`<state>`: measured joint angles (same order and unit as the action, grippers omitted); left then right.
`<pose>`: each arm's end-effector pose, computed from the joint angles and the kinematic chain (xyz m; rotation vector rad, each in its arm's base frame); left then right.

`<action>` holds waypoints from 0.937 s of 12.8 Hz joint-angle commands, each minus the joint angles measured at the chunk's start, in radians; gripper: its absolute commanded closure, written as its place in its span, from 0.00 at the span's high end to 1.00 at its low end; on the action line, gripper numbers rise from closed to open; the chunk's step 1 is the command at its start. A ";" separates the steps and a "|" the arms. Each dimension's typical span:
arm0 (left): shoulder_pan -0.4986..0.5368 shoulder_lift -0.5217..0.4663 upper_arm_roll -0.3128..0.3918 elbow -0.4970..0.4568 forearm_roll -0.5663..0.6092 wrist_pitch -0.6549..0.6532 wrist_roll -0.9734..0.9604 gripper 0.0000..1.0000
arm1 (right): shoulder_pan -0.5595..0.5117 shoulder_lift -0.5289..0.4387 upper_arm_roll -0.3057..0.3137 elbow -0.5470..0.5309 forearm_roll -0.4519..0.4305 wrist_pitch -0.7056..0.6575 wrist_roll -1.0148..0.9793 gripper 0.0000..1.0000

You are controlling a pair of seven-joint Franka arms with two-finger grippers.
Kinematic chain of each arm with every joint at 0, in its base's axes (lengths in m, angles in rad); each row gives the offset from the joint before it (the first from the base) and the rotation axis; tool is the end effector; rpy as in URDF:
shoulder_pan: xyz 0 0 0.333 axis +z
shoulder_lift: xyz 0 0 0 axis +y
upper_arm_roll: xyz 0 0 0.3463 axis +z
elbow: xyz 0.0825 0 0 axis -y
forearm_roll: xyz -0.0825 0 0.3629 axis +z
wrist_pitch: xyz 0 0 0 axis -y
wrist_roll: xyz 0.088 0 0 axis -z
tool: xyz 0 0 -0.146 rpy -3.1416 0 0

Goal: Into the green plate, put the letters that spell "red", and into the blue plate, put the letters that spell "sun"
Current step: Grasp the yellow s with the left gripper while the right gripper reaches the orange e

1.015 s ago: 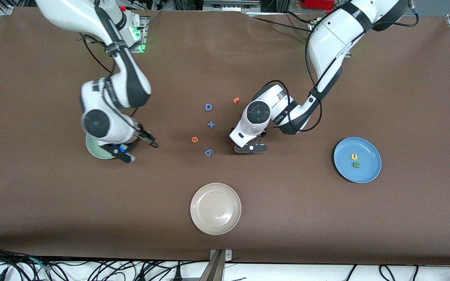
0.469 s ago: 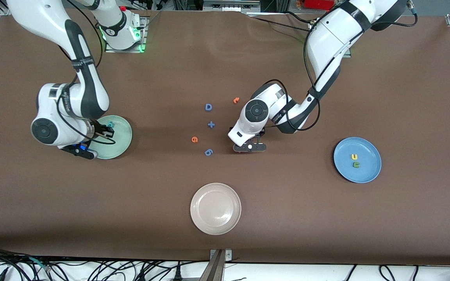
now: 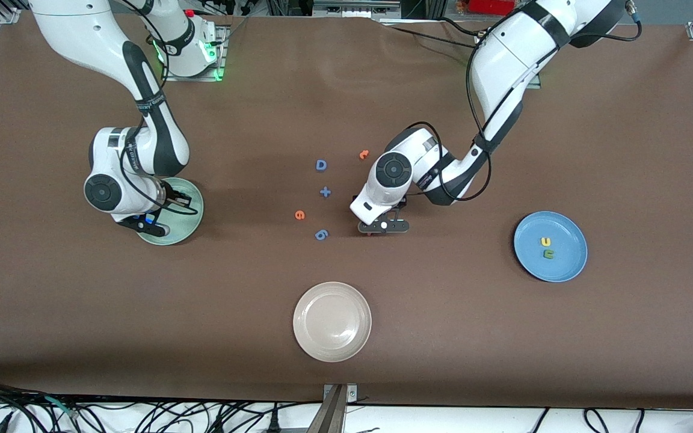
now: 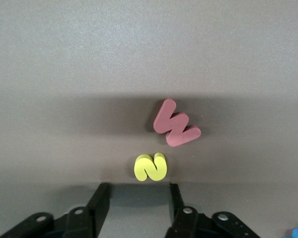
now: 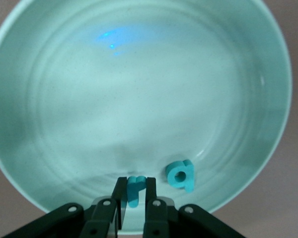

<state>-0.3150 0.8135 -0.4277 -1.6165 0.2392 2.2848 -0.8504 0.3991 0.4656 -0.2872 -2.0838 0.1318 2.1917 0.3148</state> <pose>0.5346 -0.4277 0.1698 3.0824 0.0823 -0.2182 0.5304 0.0661 0.1920 2.9646 -0.4337 -0.4802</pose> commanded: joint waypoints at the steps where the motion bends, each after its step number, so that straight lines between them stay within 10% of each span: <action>1: -0.021 0.019 0.013 0.029 0.026 0.005 -0.026 0.53 | 0.004 -0.015 0.000 -0.021 0.020 0.019 -0.022 0.22; 4: -0.022 0.035 0.014 0.056 0.026 0.005 -0.027 0.54 | 0.007 -0.021 0.002 -0.015 0.019 0.014 -0.020 0.71; 12: -0.024 0.042 0.026 0.076 0.028 0.004 -0.039 0.53 | 0.023 -0.047 0.103 0.270 0.019 -0.269 0.283 0.83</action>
<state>-0.3240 0.8375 -0.4188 -1.5705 0.2392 2.2887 -0.8661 0.4238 0.4179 -0.2129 -1.8990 0.1361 1.9946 0.5011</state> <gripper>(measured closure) 0.463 0.251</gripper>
